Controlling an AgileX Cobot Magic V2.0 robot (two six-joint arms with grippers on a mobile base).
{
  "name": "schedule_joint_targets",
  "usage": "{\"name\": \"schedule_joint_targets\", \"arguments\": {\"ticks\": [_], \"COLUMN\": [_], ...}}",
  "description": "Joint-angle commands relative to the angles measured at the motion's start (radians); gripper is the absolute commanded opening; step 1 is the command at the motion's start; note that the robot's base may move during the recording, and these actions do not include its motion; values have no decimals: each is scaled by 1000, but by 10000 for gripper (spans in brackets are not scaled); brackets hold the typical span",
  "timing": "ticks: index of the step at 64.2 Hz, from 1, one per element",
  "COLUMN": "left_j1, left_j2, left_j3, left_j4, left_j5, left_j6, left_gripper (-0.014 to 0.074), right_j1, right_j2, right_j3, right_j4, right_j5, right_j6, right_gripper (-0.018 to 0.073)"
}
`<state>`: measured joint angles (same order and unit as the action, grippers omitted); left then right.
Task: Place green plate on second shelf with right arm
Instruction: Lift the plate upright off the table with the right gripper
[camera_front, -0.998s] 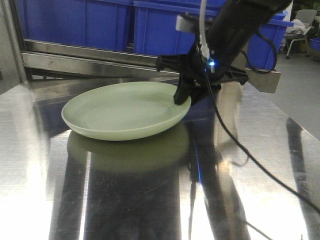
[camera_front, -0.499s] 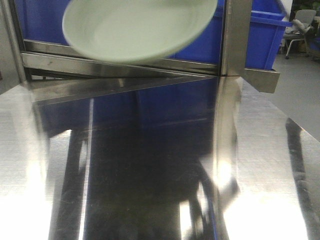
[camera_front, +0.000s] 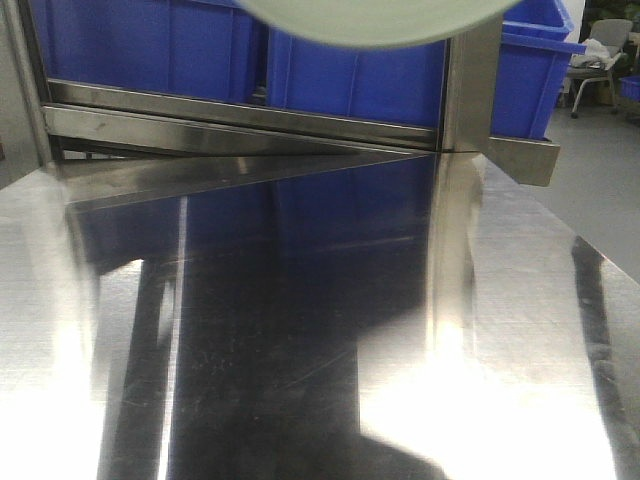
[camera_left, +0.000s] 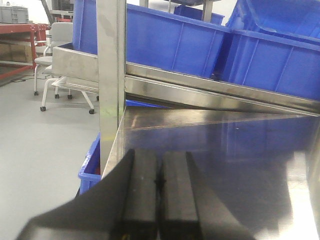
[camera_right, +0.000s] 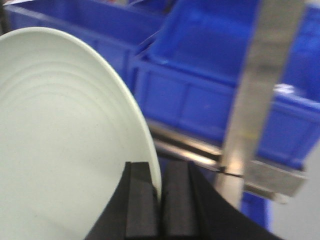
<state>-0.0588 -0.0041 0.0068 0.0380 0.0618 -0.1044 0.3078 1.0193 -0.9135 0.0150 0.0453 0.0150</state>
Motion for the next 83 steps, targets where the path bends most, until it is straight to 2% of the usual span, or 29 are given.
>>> {"name": "schedule_joint_targets", "arguments": {"ticks": [1,11,20,34,46,83], "left_j1": [-4,-4,-4,-4,-4,-4], "left_j2": [-17,-17,-17,-17,-17,-17], "left_j3": [41,41,41,41,41,41], "left_j4": [-3,-3,-3,-3,-3,-3], "left_j5": [-83,-83,-83,-83,-83,-83], "left_j6": [-4,-4,-4,-4,-4,-4], "left_gripper": [131,131,131,131,131,131], "right_j1": [-91,-236,-300,-305,-305,-305], "right_j2": [-102,-212,-302,-375,-375,-375], "right_j3": [26,140,255,453,535,545], "right_j4": [-4,-4,-4,14,25,25], "right_j5": [-131,-137,-182,-385,-578,-575], "right_j6": [-1,-1,-1,-1,-1,-1], "right_gripper": [32,32,32,32,32,32]}}
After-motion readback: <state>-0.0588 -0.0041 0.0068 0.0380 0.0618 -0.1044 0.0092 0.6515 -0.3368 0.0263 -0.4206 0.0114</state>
